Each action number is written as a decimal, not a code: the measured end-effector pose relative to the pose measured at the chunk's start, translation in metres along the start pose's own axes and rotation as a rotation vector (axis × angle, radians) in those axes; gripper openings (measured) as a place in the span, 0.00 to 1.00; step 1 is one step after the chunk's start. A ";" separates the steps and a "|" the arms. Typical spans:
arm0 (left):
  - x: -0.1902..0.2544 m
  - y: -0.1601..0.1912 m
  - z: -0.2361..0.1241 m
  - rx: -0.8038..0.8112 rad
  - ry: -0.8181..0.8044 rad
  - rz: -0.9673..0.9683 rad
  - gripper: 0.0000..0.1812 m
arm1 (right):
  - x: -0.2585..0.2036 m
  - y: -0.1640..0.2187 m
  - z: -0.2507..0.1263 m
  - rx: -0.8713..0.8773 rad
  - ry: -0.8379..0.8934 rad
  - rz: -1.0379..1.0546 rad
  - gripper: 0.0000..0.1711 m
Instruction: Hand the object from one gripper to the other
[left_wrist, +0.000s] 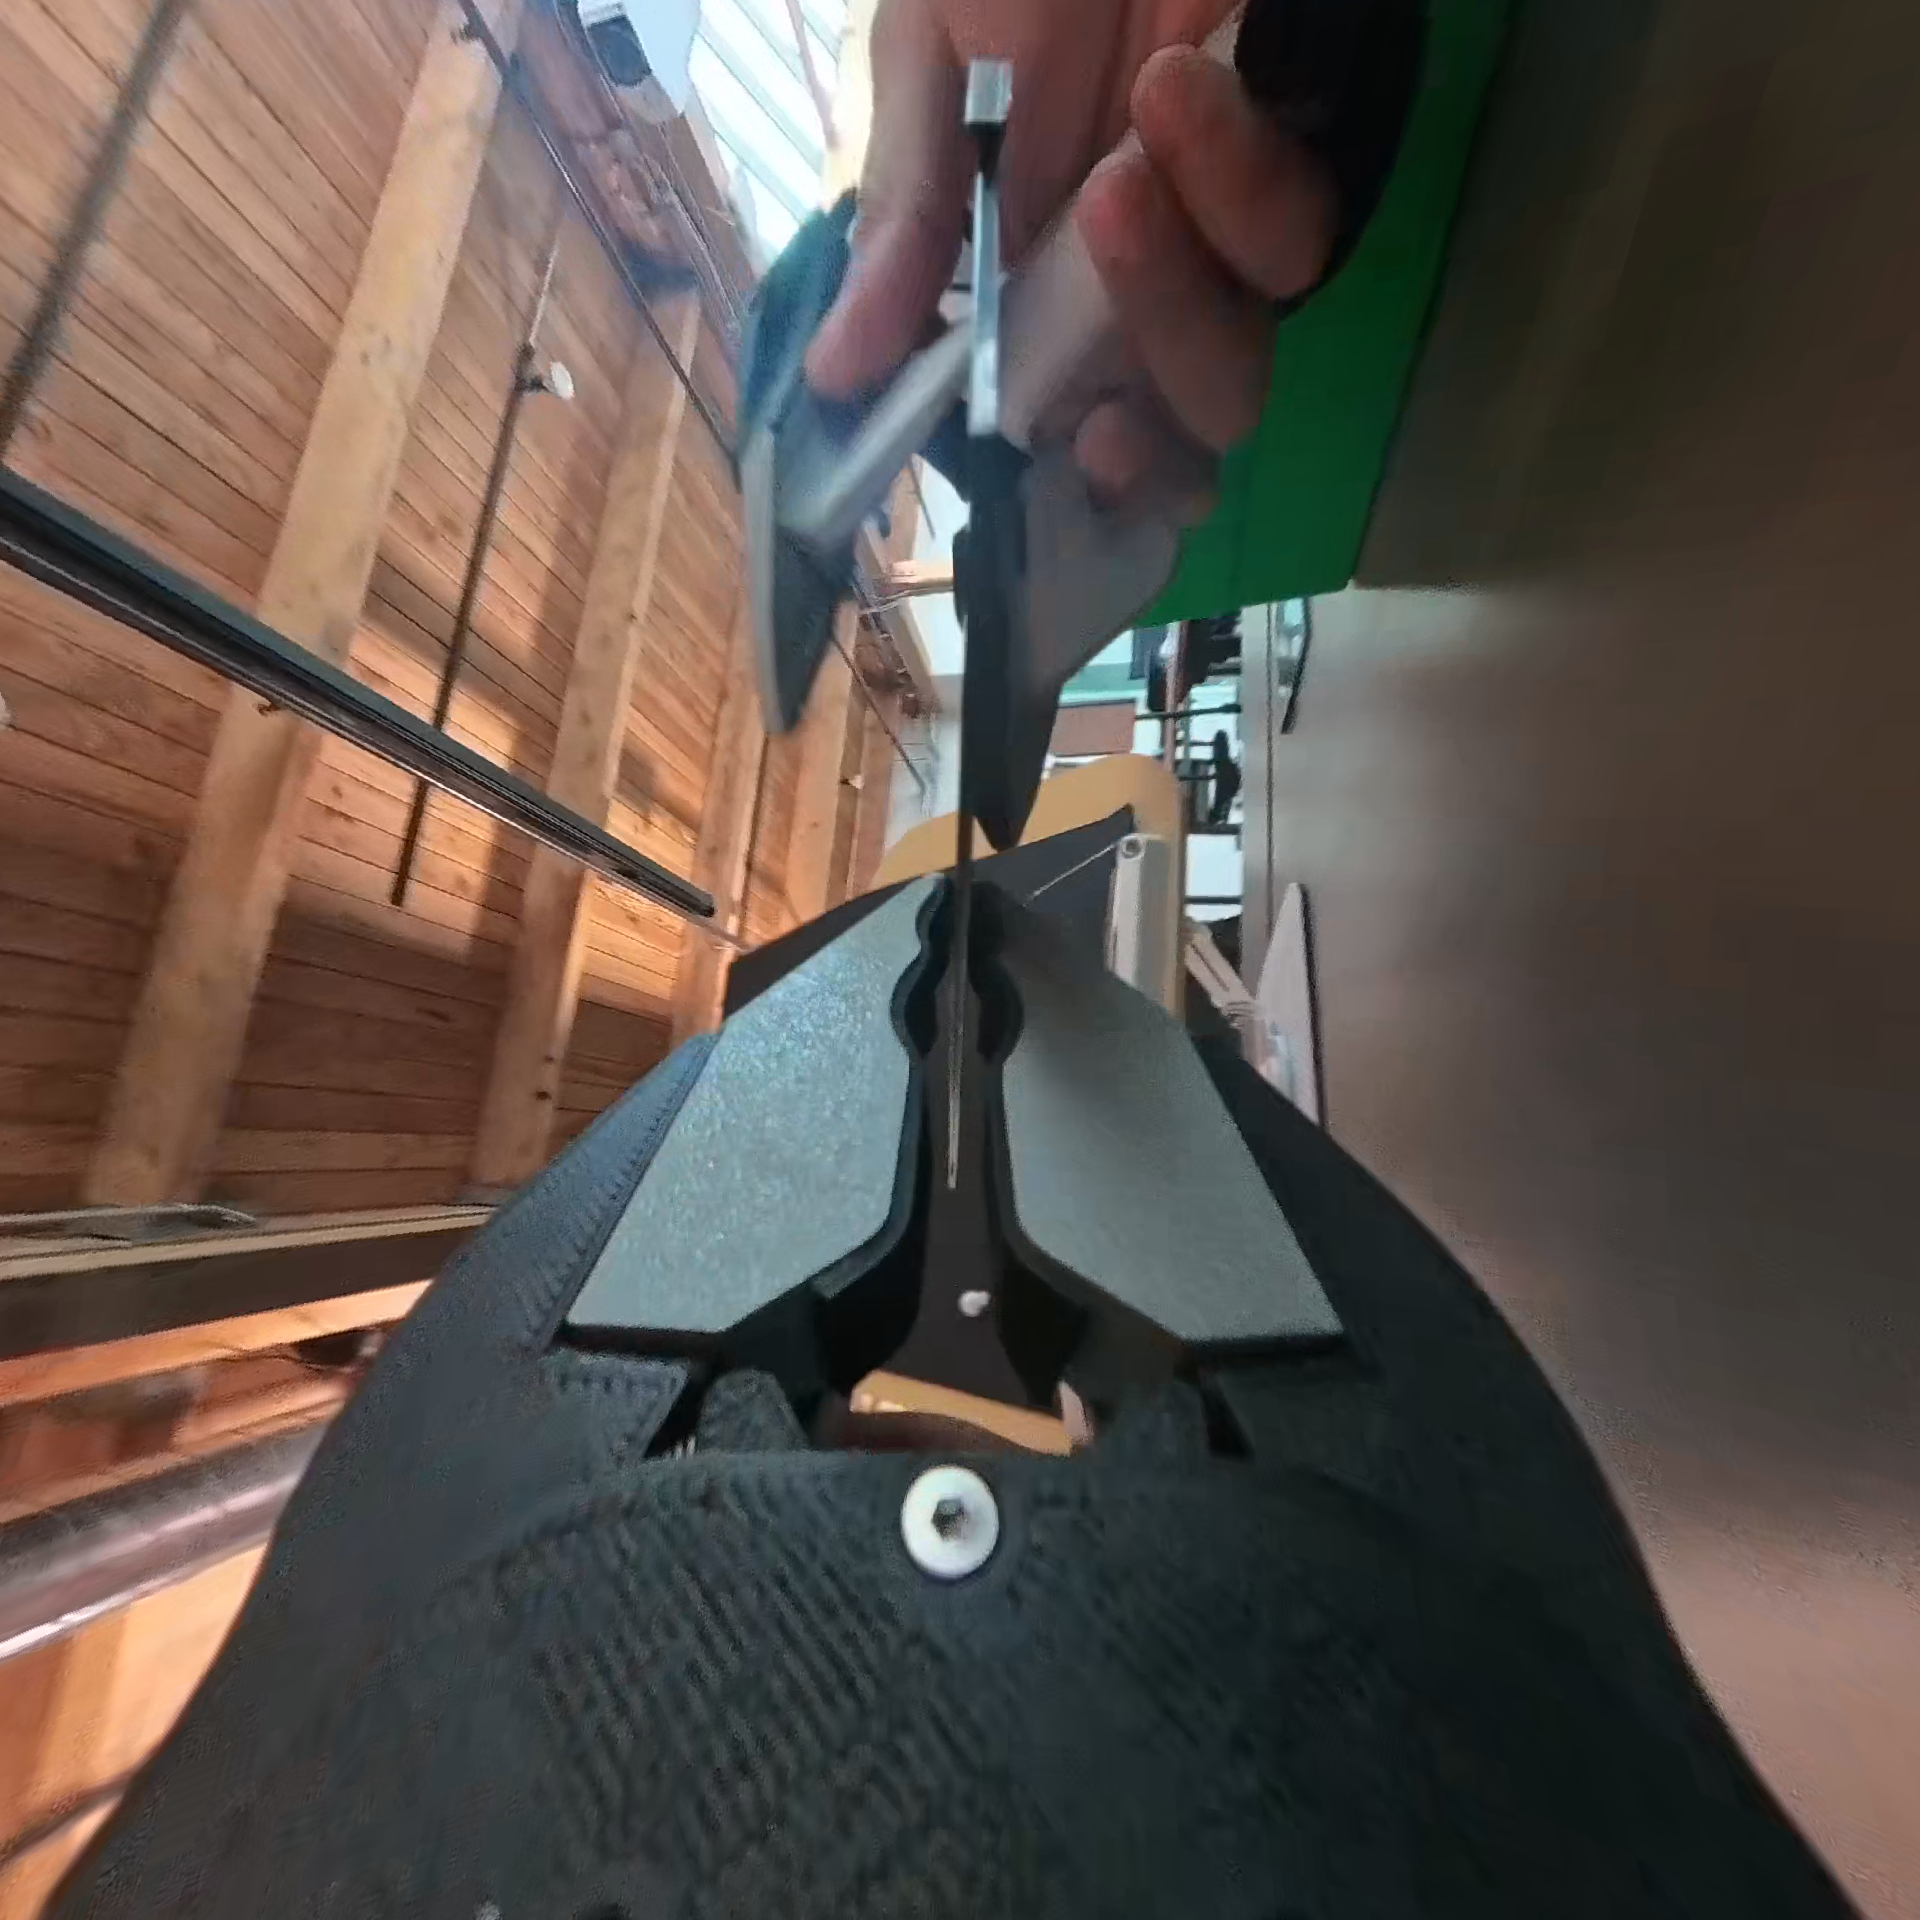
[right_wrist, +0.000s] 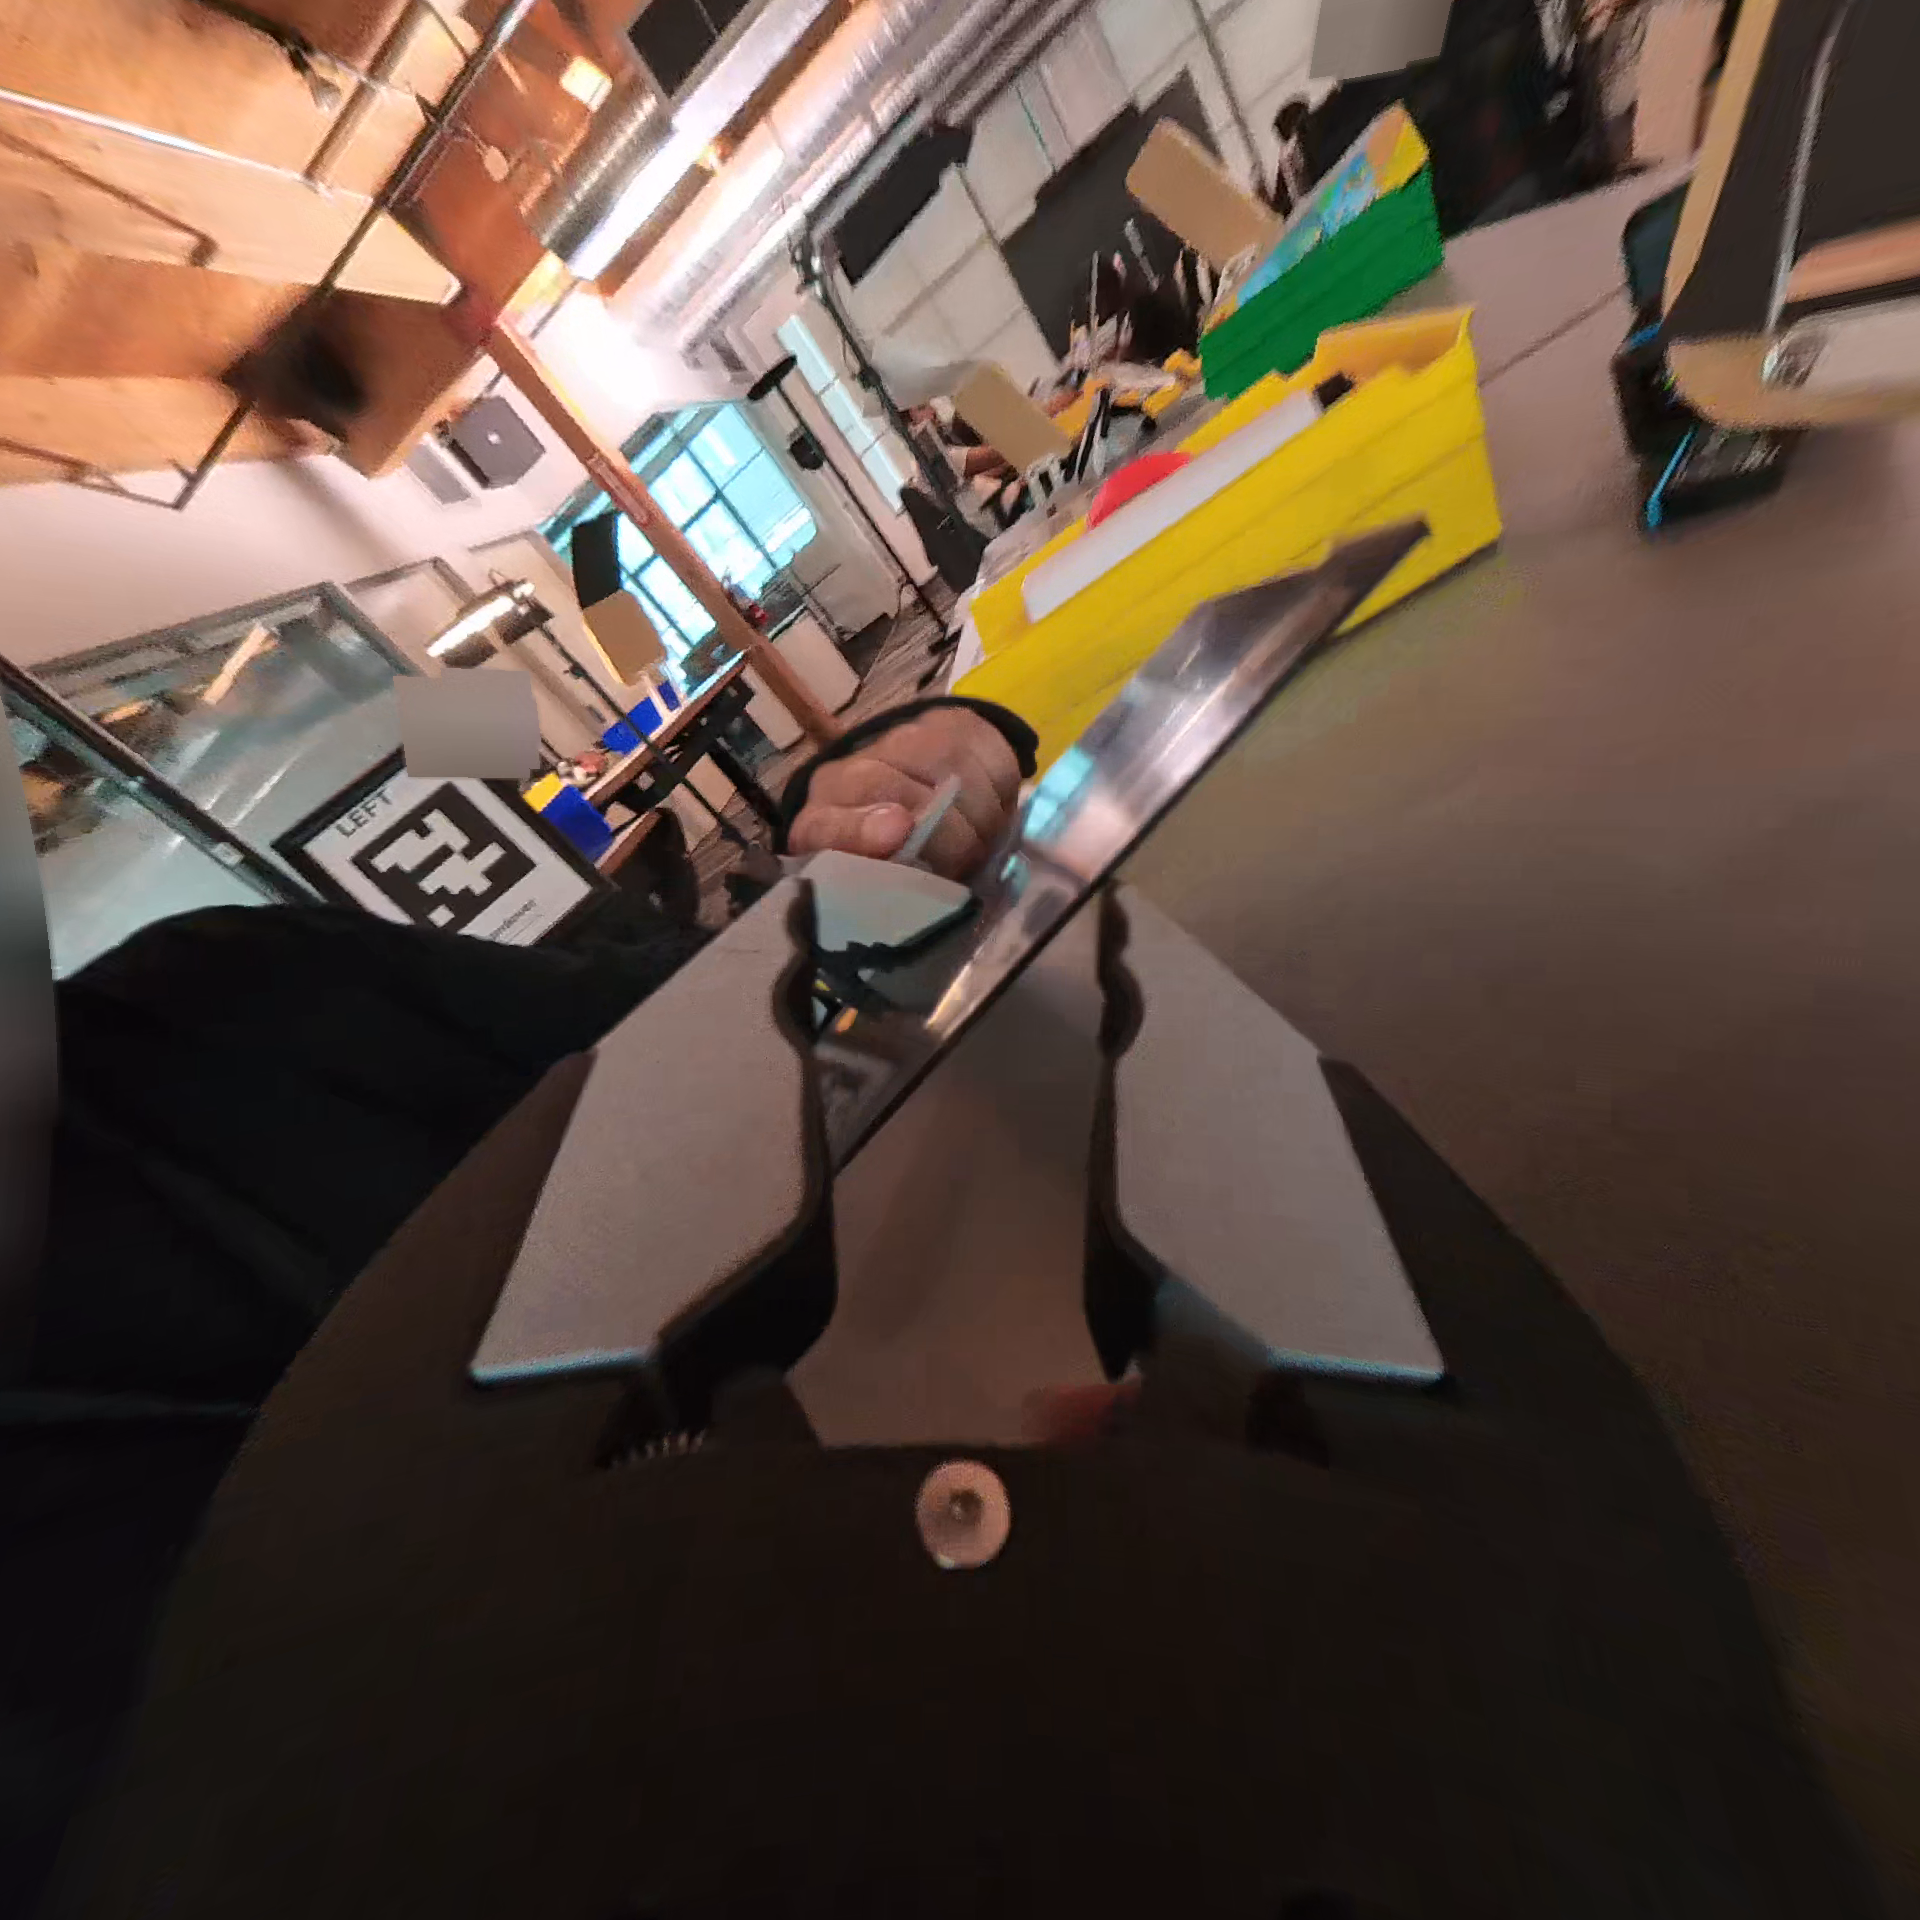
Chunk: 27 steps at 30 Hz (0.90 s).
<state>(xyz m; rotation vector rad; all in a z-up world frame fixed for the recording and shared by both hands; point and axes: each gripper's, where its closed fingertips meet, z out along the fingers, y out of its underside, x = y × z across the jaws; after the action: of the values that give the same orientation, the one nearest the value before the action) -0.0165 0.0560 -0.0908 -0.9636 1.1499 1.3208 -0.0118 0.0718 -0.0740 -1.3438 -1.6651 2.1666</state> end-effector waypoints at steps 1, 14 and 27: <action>-0.001 -0.002 0.001 -0.004 -0.014 0.036 0.00 | 0.000 0.005 0.003 -0.024 -0.014 0.020 0.24; 0.013 0.019 0.007 -0.083 0.069 -0.318 0.22 | 0.013 0.006 0.002 -0.055 0.095 -0.132 0.00; 0.013 0.032 0.007 0.051 0.364 -1.441 0.31 | 0.025 -0.017 -0.009 -0.232 0.790 -1.292 0.00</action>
<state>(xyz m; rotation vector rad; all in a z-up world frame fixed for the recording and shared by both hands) -0.0489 0.0671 -0.0991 -1.5537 0.4303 -0.0537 -0.0279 0.0990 -0.0747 -0.5974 -1.6435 0.6242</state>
